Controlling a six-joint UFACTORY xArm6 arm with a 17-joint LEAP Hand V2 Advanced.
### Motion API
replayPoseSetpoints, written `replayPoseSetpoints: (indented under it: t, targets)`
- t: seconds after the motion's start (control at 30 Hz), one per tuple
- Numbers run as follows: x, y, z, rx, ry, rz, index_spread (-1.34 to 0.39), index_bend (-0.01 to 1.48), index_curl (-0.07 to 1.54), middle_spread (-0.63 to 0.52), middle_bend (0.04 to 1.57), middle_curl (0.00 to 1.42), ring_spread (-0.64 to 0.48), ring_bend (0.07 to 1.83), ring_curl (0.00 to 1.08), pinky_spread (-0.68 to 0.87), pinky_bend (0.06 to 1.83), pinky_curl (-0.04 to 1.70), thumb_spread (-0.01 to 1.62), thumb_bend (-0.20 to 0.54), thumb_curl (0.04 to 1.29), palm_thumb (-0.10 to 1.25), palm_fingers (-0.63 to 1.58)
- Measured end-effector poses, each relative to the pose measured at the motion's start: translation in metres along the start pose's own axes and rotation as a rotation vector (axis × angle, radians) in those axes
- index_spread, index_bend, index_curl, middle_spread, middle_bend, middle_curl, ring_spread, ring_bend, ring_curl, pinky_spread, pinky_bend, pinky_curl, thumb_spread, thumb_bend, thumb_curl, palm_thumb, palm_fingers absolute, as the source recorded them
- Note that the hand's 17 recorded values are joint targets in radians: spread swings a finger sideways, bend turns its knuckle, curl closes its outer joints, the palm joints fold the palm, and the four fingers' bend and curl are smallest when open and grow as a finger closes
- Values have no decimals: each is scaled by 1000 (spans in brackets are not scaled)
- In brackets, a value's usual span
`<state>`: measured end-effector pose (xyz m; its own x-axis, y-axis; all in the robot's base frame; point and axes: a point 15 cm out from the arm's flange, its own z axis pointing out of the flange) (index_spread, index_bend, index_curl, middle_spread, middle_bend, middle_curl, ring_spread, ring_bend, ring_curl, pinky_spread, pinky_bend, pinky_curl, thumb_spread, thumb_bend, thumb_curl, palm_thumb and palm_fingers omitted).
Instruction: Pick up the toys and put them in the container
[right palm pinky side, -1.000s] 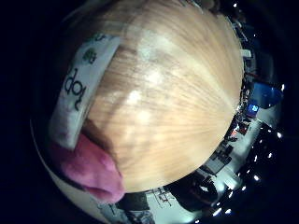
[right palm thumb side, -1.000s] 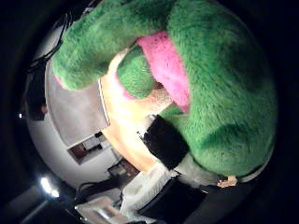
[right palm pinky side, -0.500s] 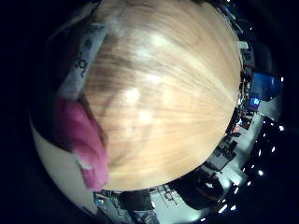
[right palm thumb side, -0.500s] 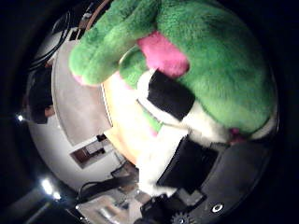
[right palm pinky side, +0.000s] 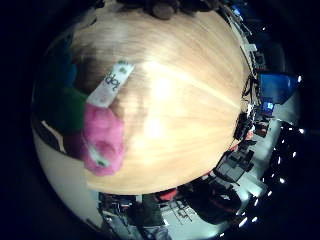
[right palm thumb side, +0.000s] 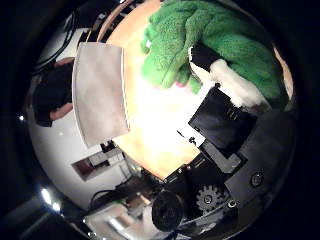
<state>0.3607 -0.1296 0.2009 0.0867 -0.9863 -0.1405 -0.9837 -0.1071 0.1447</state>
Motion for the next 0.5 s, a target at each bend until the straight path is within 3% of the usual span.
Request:
replayPoseSetpoints:
  t: [0.5]
  targets:
    - [-16,13,-50,63,32,-23,-572,444,513,-404,938,560,-311,1214,469,-516,1099,432,984,-17,345,1004,1247]
